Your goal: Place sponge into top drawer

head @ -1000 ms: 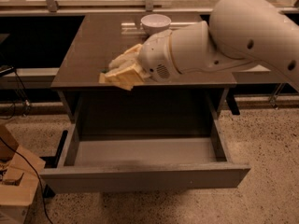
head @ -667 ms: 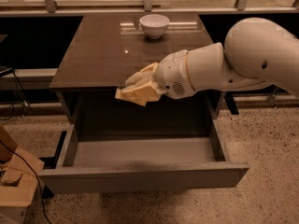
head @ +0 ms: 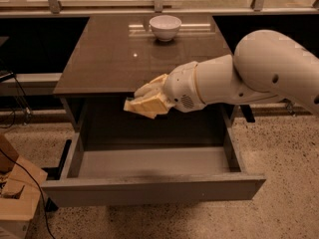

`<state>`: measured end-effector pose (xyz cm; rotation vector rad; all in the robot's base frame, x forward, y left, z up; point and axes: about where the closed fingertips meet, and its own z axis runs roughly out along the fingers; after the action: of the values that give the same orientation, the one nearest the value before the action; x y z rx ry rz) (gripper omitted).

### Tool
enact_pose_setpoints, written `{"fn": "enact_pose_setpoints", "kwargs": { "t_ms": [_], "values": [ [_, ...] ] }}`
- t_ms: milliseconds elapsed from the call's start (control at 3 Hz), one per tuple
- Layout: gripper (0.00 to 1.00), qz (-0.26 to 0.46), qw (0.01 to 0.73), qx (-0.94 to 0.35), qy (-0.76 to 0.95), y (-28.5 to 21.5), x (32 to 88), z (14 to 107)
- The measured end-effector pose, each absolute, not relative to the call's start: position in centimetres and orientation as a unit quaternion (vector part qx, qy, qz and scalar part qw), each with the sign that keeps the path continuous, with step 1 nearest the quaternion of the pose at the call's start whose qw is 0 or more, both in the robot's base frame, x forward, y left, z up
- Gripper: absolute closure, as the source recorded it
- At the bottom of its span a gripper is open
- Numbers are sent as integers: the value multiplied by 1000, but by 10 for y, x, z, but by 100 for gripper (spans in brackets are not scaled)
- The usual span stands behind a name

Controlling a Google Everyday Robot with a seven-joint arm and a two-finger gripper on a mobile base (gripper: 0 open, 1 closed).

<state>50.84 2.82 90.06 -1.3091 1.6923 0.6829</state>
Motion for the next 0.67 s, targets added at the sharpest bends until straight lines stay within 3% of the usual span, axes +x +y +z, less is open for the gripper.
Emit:
{"fn": "enact_pose_setpoints", "kwargs": {
  "t_ms": [667],
  "values": [
    [100, 301, 417, -475, 714, 18, 508, 838]
  ]
}}
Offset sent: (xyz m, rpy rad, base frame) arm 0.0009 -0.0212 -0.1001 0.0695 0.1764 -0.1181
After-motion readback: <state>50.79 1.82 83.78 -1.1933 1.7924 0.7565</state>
